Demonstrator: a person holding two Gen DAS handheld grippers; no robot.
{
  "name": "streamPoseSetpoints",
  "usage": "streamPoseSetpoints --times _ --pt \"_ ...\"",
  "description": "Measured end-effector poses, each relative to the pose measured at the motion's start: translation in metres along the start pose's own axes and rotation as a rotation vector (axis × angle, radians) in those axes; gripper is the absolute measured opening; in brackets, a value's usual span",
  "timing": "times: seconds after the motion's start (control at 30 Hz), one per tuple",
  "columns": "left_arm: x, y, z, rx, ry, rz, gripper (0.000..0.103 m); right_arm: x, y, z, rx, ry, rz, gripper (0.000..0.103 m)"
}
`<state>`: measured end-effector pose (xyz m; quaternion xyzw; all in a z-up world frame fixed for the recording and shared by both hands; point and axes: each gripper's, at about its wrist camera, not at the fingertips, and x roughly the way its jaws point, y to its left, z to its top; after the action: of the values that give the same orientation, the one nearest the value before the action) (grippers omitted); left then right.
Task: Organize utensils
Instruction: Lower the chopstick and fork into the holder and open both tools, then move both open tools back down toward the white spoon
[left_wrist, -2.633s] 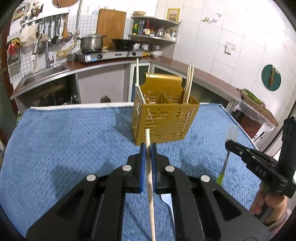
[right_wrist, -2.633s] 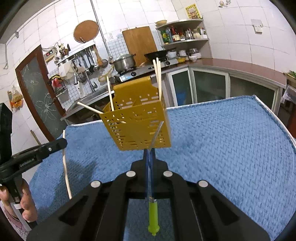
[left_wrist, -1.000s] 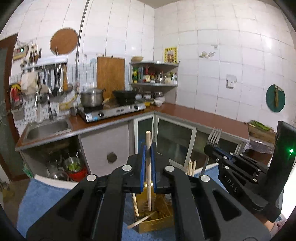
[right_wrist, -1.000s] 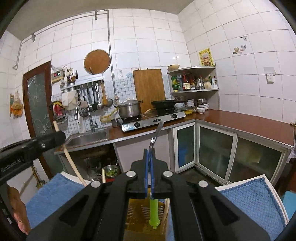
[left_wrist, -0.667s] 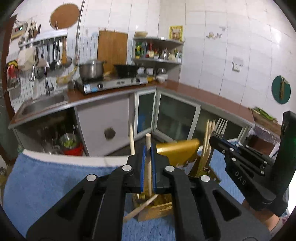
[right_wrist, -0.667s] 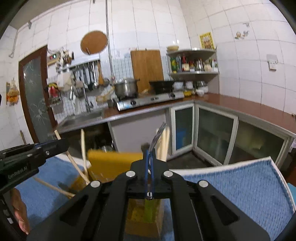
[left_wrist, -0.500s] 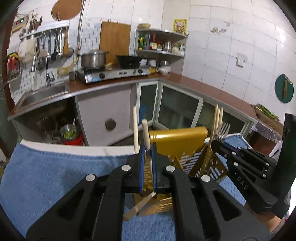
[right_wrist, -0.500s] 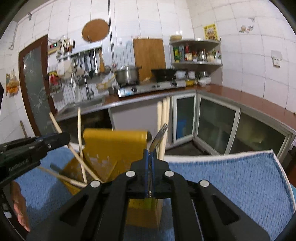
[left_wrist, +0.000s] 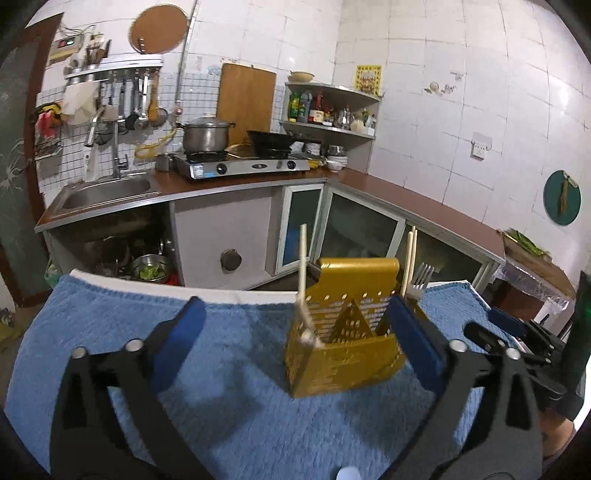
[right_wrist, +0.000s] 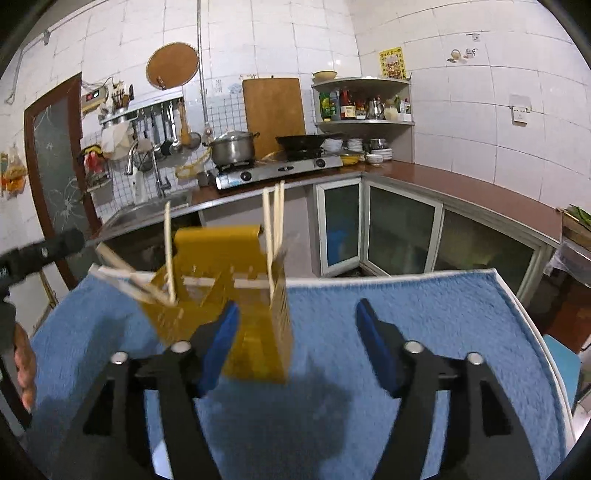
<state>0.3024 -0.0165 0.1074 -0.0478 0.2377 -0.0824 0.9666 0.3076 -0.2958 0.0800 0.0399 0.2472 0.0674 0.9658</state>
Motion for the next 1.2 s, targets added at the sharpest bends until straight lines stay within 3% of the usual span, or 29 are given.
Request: streamPoseSetpoints --times 0.27,0.57,0.93,1.2 --pt "-0.020 0.019 -0.060 0.016 0.099 0.034 0.098 -0.049 0.015 -0.068 -0.045 0.063 -0.002 0.073" --pt "-0.027 0.032 -0.111 -0.031 0.193 0.022 0.098 -0.058 0.010 -0.126 -0.011 0.164 -0.027 0.073" --pt "-0.036 0.020 -0.138 -0.035 0.232 -0.025 0.098 -0.085 -0.017 -0.159 0.115 0.213 -0.165 0.073" --pt "-0.034 0.012 -0.155 -0.032 0.273 -0.060 0.098 -0.096 -0.015 -0.178 0.090 0.219 -0.243 0.073"
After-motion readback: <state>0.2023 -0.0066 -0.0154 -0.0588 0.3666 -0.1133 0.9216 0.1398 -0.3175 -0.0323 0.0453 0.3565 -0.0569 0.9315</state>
